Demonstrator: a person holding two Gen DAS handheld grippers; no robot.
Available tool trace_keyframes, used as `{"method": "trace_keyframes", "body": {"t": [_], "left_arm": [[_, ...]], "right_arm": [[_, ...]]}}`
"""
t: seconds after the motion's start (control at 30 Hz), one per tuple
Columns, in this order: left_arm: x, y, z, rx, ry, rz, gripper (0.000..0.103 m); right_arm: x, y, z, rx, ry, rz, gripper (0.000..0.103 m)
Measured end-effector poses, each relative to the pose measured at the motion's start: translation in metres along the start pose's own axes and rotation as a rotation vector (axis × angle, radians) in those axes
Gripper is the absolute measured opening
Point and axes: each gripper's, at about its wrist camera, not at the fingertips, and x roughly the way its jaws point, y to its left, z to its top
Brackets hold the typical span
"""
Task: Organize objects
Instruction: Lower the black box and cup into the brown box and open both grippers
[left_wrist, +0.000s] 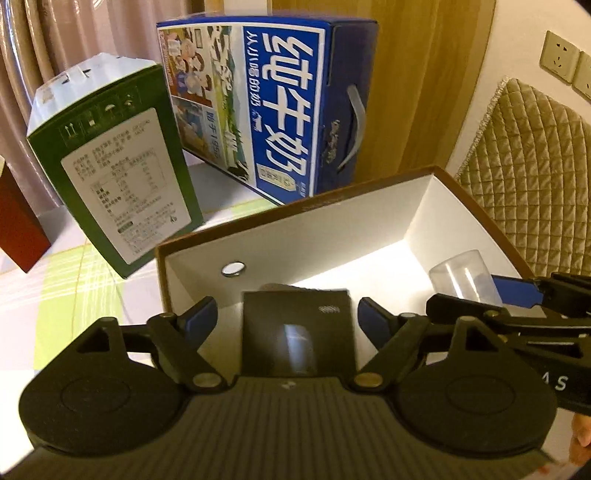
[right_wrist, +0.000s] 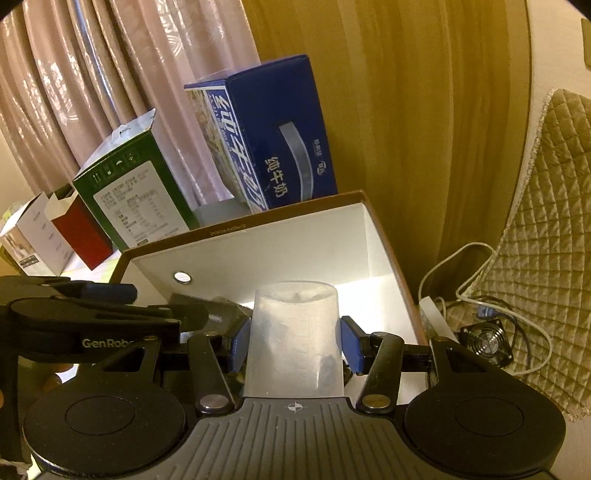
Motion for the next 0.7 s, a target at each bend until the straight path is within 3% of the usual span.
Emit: {"method": "trace_keyframes", "body": {"t": [0.13,0.27,0.7], "left_arm": [[0.001,0.005,0.0,-0.01,0.006,0.005,0.082],[0.0,0.009,-0.003,-0.011,0.007,0.002,0.081],[-0.032,0.009,-0.014,-0.004,-0.007,-0.094,0.088]], "right_arm": [[0.004,0.001,0.002,0.015,-0.006,0.006,0.052],[0.0,0.001,0.003,0.012,-0.033,-0.007,0.072],[-0.044,0.0,-0.012,-0.009,-0.058,0.006,0.085]]}}
